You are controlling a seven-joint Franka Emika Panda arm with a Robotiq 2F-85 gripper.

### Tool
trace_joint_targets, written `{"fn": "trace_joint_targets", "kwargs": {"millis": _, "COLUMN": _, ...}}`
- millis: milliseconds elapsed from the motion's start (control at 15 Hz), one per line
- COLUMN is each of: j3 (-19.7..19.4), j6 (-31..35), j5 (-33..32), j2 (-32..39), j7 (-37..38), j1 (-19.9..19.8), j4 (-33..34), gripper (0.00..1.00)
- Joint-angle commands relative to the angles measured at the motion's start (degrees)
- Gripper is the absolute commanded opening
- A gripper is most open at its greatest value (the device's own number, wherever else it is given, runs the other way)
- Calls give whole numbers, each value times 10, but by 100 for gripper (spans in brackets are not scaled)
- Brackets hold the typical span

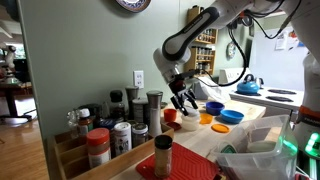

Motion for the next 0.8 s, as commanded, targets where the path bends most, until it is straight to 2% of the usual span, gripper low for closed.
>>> {"fn": "trace_joint_targets", "kwargs": {"millis": 0, "j3": -6, "j6": -22, "j5": -9, "j2": 2, "j7": 0, "j1": 7, "j4": 10, "gripper": 82}}
{"fn": "trace_joint_targets", "kwargs": {"millis": 733, "j3": -3, "j6": -39, "j5": -4, "j2": 3, "j7": -2, "j1": 10, "j4": 11, "gripper": 81}}
